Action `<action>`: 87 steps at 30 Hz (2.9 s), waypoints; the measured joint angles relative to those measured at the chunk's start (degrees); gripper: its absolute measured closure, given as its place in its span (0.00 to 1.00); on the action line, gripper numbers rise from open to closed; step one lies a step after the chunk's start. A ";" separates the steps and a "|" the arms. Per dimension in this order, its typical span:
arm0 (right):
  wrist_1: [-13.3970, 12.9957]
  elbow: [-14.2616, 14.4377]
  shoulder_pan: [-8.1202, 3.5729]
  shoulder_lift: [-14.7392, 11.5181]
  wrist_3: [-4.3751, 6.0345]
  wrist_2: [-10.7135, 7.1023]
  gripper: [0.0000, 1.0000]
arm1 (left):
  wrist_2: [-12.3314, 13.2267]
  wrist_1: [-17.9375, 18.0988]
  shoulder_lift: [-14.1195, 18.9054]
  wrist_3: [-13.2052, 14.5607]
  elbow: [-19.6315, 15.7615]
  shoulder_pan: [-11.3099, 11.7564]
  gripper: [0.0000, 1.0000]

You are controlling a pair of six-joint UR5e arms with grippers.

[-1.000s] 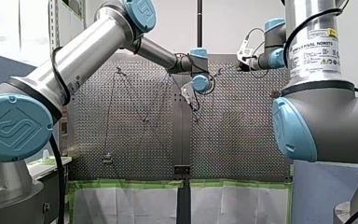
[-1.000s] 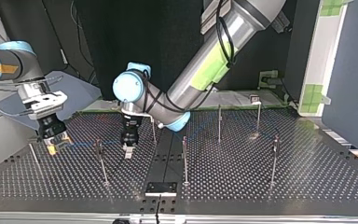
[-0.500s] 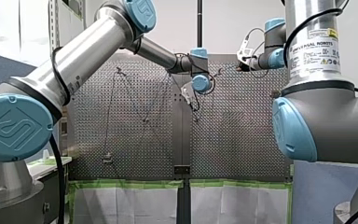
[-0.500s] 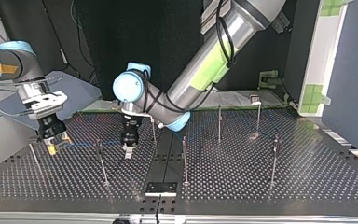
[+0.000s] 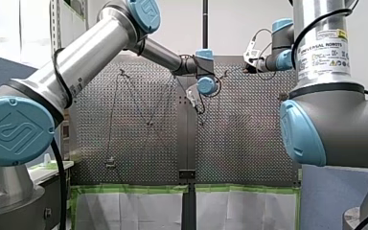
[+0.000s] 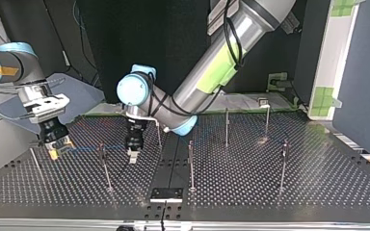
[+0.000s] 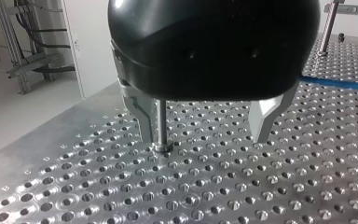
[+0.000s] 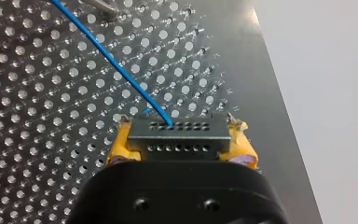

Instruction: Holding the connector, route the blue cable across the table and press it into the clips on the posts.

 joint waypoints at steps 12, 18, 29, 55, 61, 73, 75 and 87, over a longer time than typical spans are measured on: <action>0.00 0.00 0.00 0.00 0.00 0.00 1.00 | 0.00 0.00 0.00 0.00 0.00 0.16 0.02; 0.00 0.01 0.00 0.00 0.00 0.01 1.00 | 0.00 0.00 0.00 0.00 0.00 0.17 0.02; 0.00 0.00 -0.01 0.00 0.00 0.01 1.00 | -0.21 -1.28 1.30 1.18 -1.10 -1.12 0.02; 0.00 0.00 0.00 0.00 0.00 0.01 1.00 | -1.15 -7.92 3.86 1.93 -2.89 -5.20 0.02; 0.00 0.00 0.00 0.00 0.00 0.01 1.00 | -1.75 -4.91 6.97 1.39 -6.00 -5.40 0.02; 0.00 0.00 0.00 0.00 0.00 0.01 1.00 | -7.52 -3.09 13.97 0.21 -13.00 -6.62 0.02; 0.00 0.00 0.00 0.00 0.00 0.01 1.00 | -7.77 -2.11 15.20 -0.65 -14.25 -6.57 0.02; 0.00 0.00 0.00 0.00 0.00 0.01 1.00 | -8.98 5.30 22.77 -7.45 -21.80 -5.63 0.02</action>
